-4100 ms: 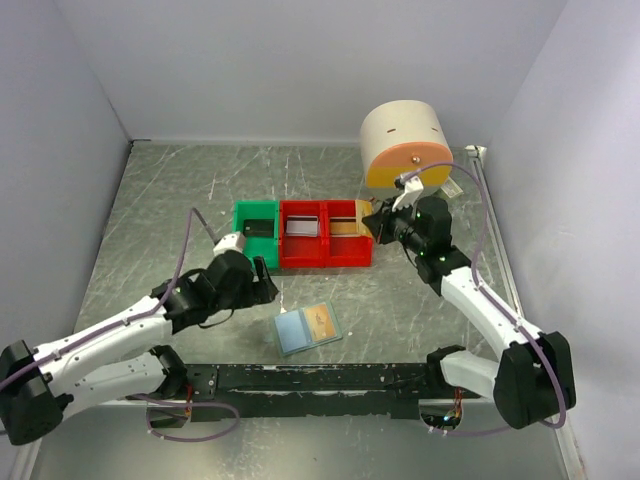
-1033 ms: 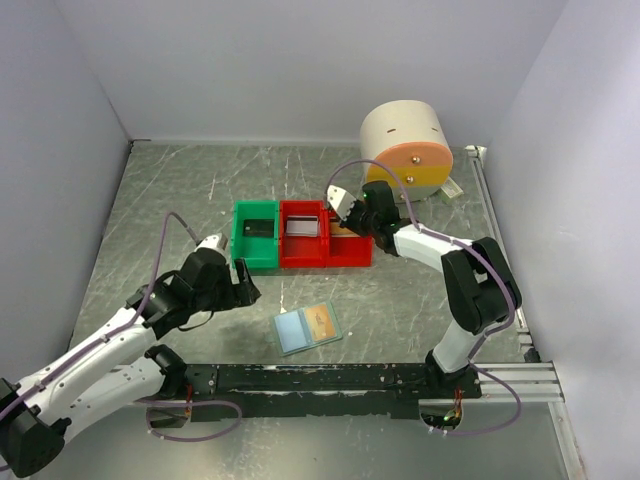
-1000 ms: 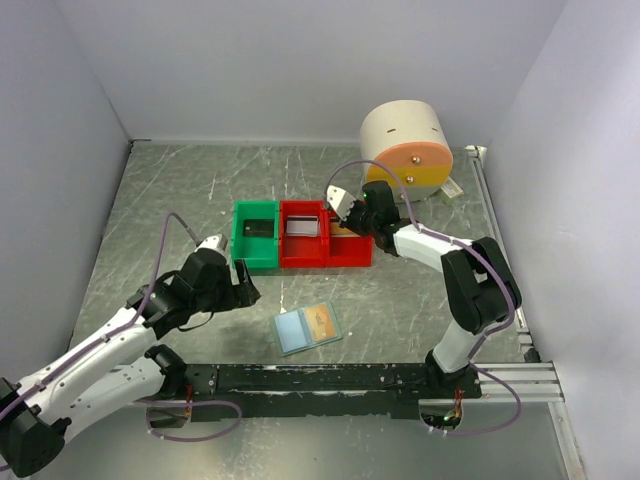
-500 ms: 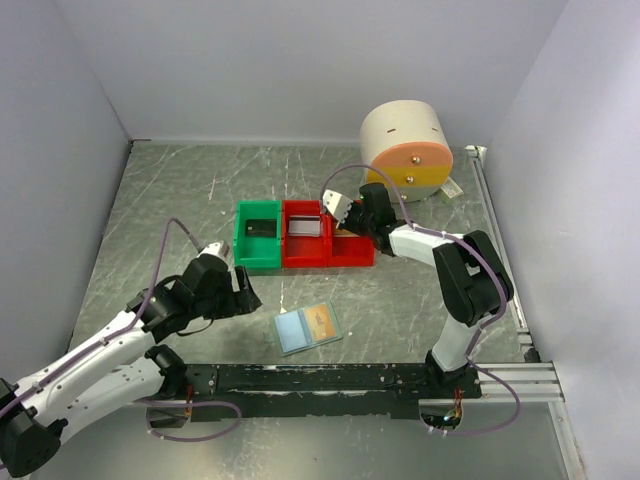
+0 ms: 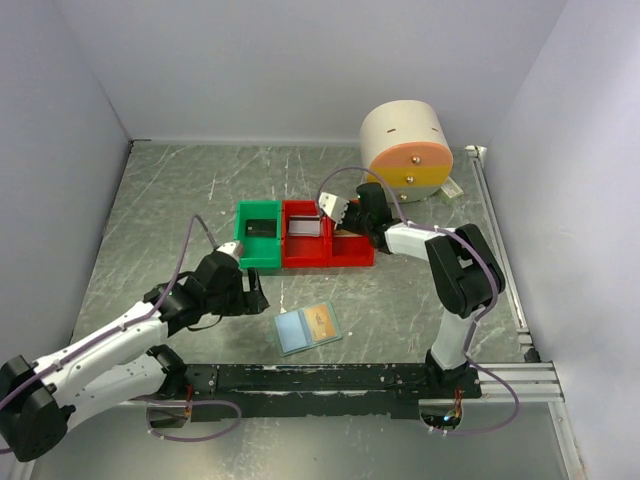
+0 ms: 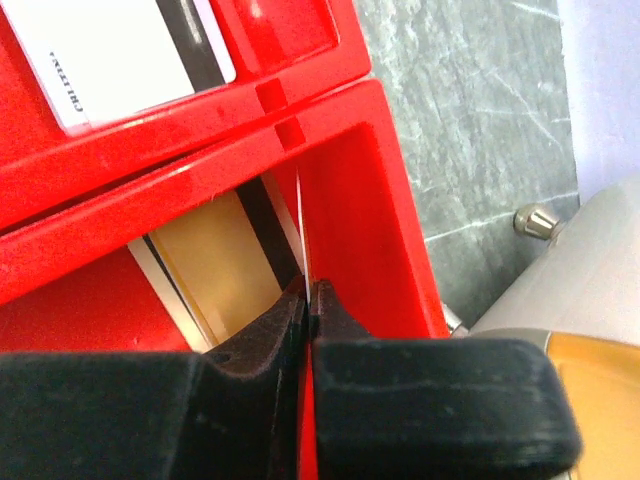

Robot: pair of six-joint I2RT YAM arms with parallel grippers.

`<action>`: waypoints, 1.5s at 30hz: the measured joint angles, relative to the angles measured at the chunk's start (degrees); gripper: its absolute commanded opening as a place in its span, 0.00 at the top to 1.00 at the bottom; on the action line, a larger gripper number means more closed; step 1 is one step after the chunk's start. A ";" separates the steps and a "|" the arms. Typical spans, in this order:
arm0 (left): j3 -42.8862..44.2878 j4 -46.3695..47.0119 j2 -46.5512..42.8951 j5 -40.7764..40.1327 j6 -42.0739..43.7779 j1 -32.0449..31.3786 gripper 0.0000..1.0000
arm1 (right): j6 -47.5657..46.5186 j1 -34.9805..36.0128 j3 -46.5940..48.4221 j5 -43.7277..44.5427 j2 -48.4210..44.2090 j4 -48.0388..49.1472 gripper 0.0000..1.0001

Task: Take the credit cards out of the card holder

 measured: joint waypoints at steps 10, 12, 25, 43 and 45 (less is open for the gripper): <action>-0.37 2.58 -5.16 -0.11 0.61 0.00 0.10 | -3.76 0.04 2.64 -0.33 3.80 -0.42 0.84; -0.37 2.58 -4.79 -0.22 0.61 0.00 0.10 | -4.00 0.07 2.82 -0.17 4.00 -0.76 0.77; -1.14 3.23 -3.15 -0.92 0.90 0.00 0.09 | -2.19 0.39 2.69 -0.87 1.90 -4.28 0.59; -3.13 3.58 -8.37 -0.87 -1.97 0.00 0.09 | 15.06 0.44 -7.63 -2.05 -19.45 -3.13 0.47; -6.05 3.54 -11.93 -0.85 -4.04 -0.07 0.09 | 20.11 0.42 -10.62 -3.56 -23.91 -1.95 0.42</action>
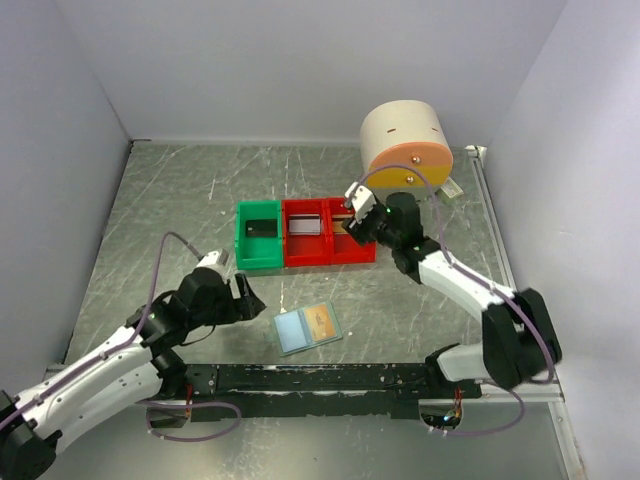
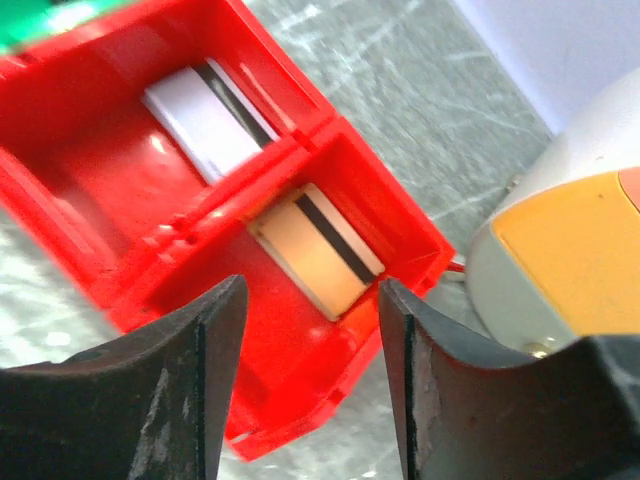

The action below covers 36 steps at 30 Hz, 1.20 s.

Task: Take the credit cards out of the card holder

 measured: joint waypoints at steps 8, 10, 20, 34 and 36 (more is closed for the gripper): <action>-2.95 -3.17 -6.54 -2.29 -5.51 -4.37 0.12 | 22.34 0.13 -7.30 -5.90 -13.90 3.06 0.37; -1.99 -4.15 -3.93 -3.04 -5.97 -5.84 0.12 | 28.20 0.13 -7.56 -5.97 -15.89 2.08 0.32; 4.90 -3.76 4.04 -4.79 -4.35 -7.10 0.12 | 56.59 0.11 -5.03 -6.51 -17.31 -12.41 0.48; 5.99 2.27 9.62 -1.73 -6.10 -7.19 0.14 | 59.41 0.11 14.38 8.31 11.67 -27.34 0.77; 5.99 2.29 9.77 -1.75 -6.10 -7.23 0.14 | 58.71 0.11 17.79 10.64 15.02 -27.87 0.78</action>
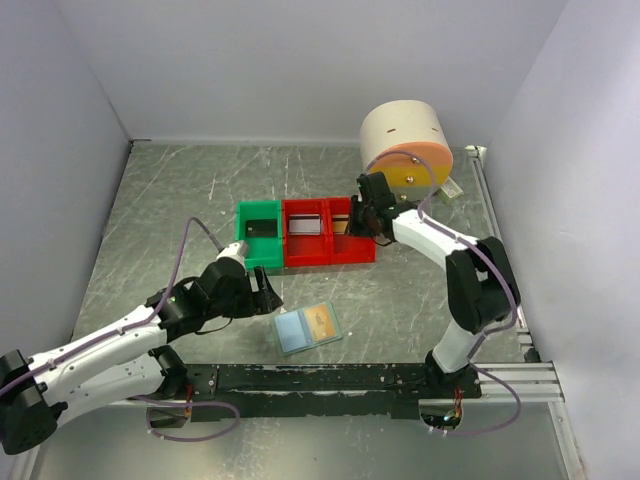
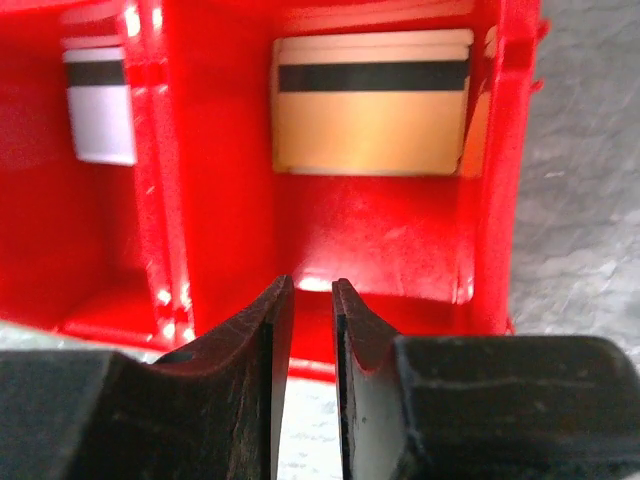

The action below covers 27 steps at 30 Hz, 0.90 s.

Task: Take the credit cards out of the card holder

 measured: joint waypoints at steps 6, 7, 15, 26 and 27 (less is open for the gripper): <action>0.04 0.07 0.15 -0.02 0.00 -0.20 0.14 | -1.68 0.46 4.28 4.22 7.67 -1.68 0.78; 0.13 0.04 0.39 -0.02 0.00 -0.20 0.14 | -1.95 0.72 4.74 4.90 9.05 -2.32 0.78; 2.45 -0.02 2.78 -0.02 0.46 -0.20 0.14 | -3.89 3.69 10.27 11.61 15.67 -3.67 0.78; 3.15 -0.22 3.26 -0.02 0.68 -0.22 0.14 | -5.97 4.35 17.75 16.31 22.12 -2.99 0.77; 3.15 -0.33 3.26 -0.02 0.68 -0.20 0.14 | -6.08 4.35 17.90 16.41 22.21 -3.02 0.77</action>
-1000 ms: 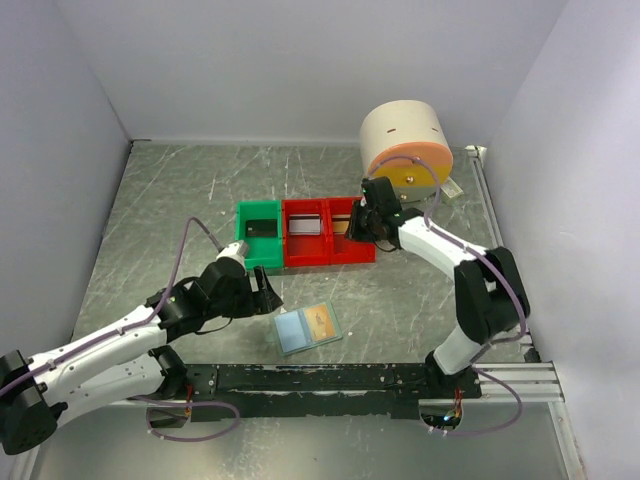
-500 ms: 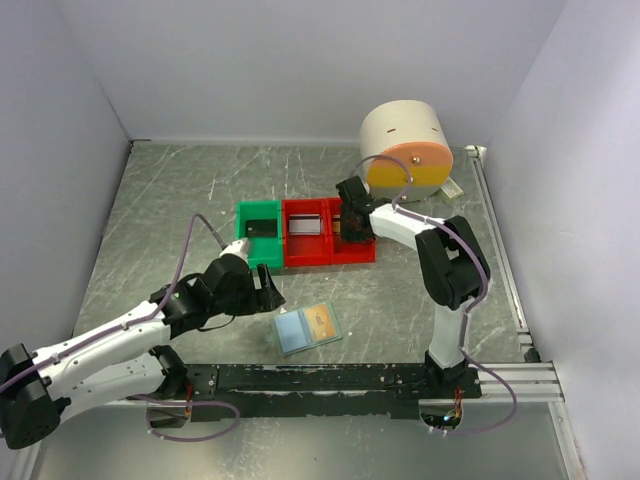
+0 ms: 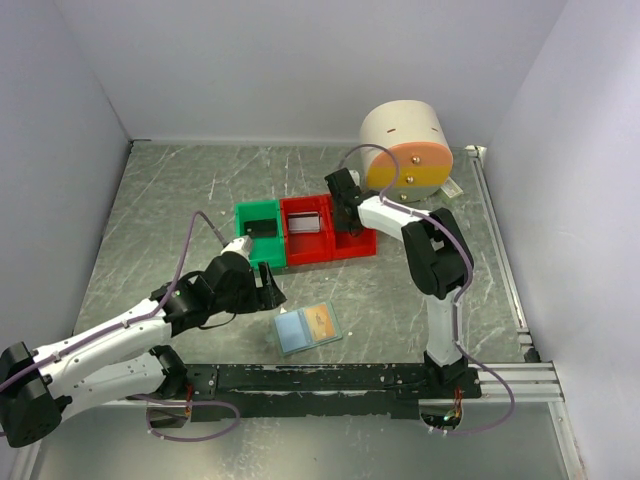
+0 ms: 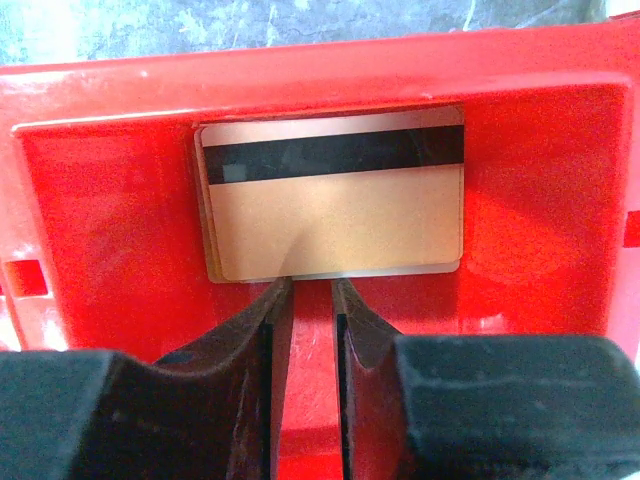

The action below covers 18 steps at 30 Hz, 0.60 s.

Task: Take the credit cards out of the card holder

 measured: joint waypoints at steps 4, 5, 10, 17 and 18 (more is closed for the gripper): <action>0.00 -0.31 -0.11 0.00 0.00 -0.02 0.14 | -0.28 0.00 0.07 -0.26 -0.09 -0.15 0.71; 0.00 -0.35 -0.22 0.00 0.00 -0.02 0.14 | -0.46 0.00 -0.15 -0.76 -0.44 -0.31 0.69; 0.00 -0.13 -0.44 0.46 -0.07 0.00 0.15 | -0.72 0.00 -4.68 -2.58 -8.41 -2.14 0.55; 0.00 2.47 1.97 3.19 -1.20 -0.59 0.16 | -0.39 0.13 -15.43 -8.39 -29.42 -0.92 0.37; -0.02 2.86 2.64 3.30 -1.62 -1.07 0.17 | 0.33 0.50 -18.32 -10.43 -32.24 -0.26 0.37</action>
